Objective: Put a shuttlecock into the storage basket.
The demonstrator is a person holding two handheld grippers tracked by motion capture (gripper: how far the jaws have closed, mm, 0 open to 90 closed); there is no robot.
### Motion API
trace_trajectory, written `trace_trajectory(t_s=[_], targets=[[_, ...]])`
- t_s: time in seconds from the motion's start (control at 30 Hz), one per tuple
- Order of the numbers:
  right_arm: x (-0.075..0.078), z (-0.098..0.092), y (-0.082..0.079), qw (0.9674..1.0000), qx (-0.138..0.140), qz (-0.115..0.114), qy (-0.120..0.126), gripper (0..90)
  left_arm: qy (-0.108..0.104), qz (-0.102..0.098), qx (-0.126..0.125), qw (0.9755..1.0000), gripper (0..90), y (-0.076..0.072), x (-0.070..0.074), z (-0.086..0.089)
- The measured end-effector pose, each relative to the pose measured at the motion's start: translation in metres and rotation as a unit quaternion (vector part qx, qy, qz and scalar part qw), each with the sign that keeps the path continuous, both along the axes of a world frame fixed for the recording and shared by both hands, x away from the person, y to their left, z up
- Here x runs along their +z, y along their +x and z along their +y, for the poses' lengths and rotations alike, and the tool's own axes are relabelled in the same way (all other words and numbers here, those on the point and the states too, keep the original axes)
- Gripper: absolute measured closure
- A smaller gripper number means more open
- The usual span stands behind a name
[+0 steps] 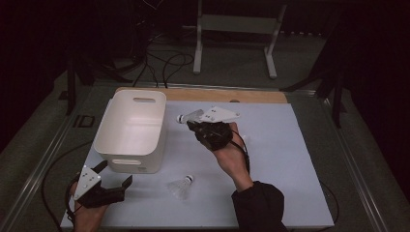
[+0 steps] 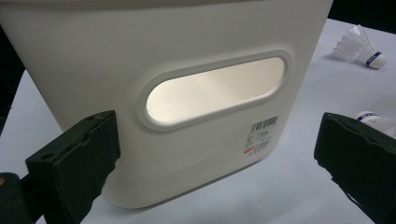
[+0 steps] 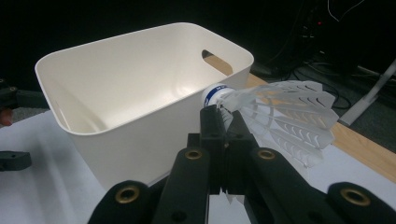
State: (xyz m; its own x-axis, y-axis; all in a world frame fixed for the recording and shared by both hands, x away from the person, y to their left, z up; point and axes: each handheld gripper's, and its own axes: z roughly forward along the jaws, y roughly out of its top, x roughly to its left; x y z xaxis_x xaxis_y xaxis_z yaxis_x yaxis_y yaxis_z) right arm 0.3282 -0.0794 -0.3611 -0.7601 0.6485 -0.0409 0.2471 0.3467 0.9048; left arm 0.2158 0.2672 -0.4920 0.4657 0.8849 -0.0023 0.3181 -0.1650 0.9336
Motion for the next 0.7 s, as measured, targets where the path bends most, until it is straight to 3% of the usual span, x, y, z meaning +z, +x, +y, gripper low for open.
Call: trace_trajectory(t_s=[0.7], targets=[[0.002, 0.011, 0.002, 1.0, 0.01, -0.002, -0.002, 89.1, -0.002, -0.001, 0.0, 1.0, 1.1, 0.0, 0.0, 0.0]])
